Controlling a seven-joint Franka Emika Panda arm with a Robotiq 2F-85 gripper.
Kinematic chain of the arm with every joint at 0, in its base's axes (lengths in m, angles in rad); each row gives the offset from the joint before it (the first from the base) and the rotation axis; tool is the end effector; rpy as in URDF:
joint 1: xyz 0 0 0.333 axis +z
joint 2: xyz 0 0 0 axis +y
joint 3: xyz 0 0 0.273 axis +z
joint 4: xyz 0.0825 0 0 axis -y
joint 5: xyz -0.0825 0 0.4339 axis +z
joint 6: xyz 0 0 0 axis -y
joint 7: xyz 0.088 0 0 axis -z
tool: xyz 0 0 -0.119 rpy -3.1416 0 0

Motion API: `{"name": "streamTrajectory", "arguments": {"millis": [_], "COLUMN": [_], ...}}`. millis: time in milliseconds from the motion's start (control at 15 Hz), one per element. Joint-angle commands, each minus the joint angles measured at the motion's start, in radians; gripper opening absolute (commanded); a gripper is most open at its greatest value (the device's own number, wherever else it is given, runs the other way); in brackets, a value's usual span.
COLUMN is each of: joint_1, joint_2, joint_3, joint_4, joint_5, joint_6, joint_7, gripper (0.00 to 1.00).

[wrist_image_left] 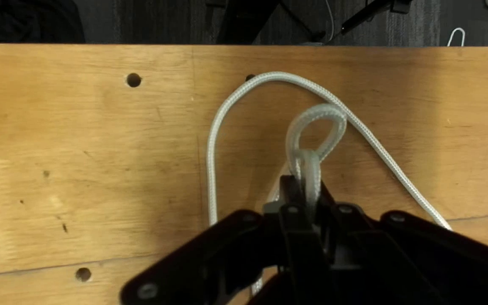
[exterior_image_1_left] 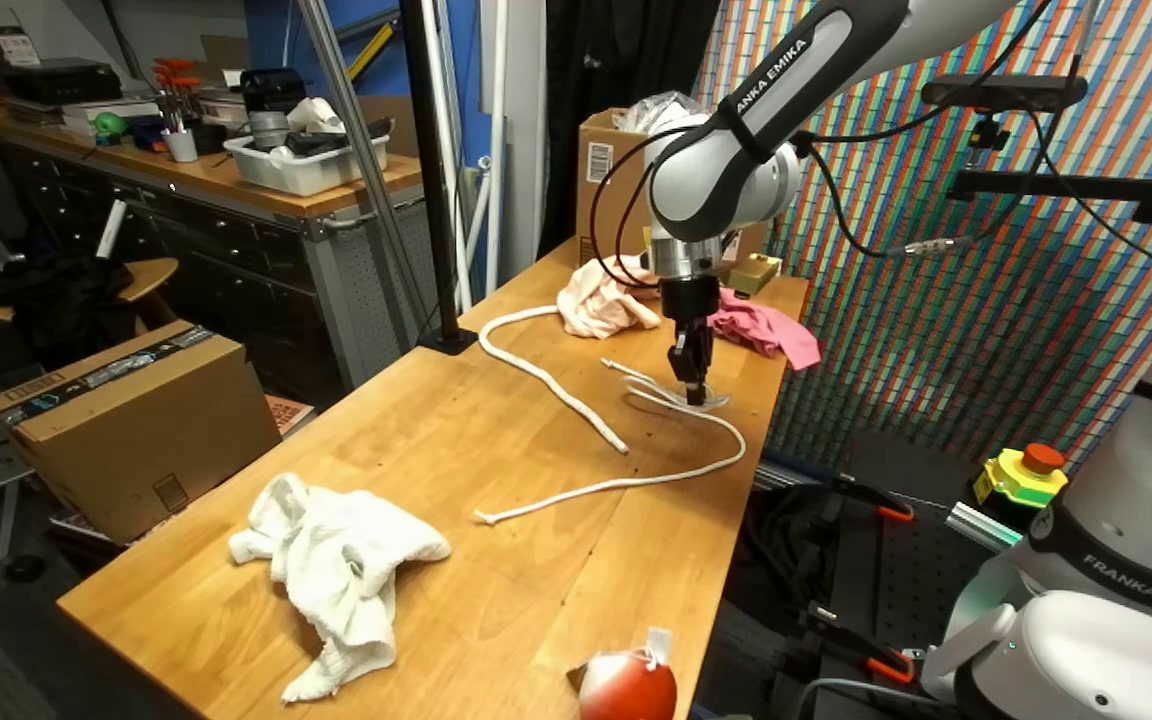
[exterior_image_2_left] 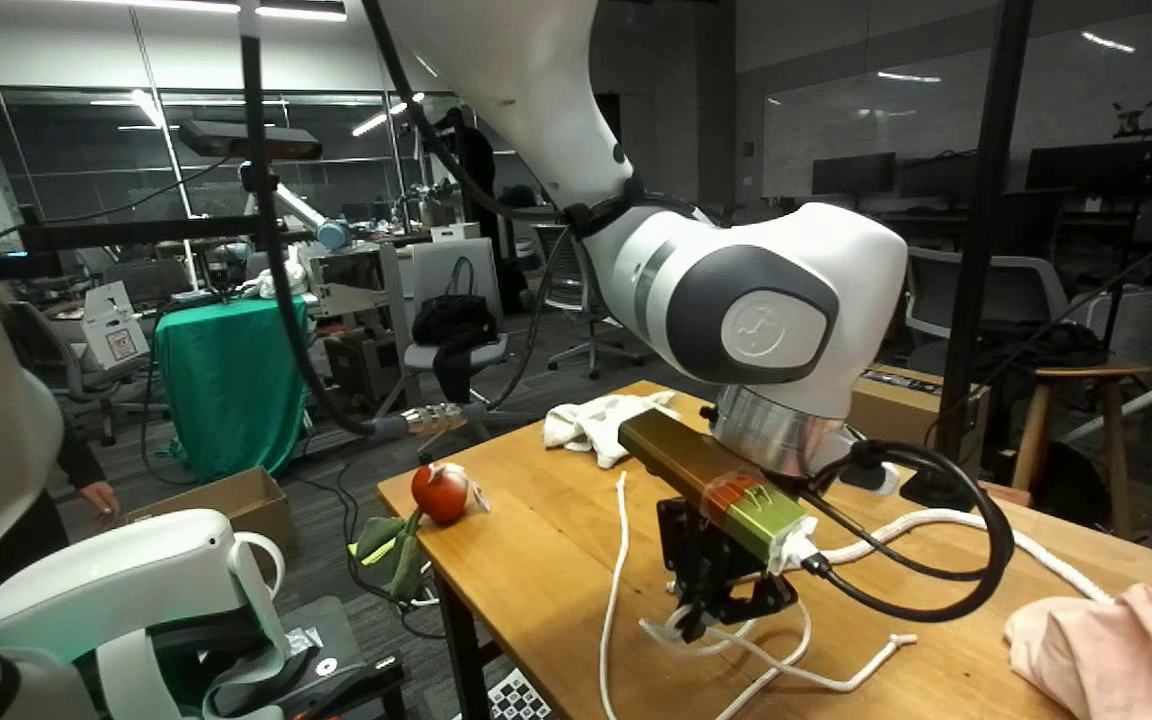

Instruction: Separate the things on the table

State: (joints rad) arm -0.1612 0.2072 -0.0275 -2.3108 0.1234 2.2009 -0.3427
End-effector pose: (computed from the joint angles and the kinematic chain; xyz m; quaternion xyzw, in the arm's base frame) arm 0.4960 -0.0900 0.1388 -0.9862 -0.0321 0.1412 0.0805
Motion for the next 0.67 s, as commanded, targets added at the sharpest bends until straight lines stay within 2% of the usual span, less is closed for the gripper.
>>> {"name": "streamTrajectory", "arguments": {"millis": [0,467,533,600], "joint_1": [0.018,0.024,0.025,0.026], "joint_2": [0.025,0.013,0.009,0.006], "joint_3": [-0.008,-0.015,-0.012,-0.008], "joint_4": [0.046,0.069,0.074,0.081], "joint_5": [-0.013,-0.056,-0.062,-0.063], "joint_6": [-0.025,0.003,0.017,0.039], "joint_7": [0.008,0.026,0.019,0.008], "gripper": [0.40,0.92,0.98,1.00]}}
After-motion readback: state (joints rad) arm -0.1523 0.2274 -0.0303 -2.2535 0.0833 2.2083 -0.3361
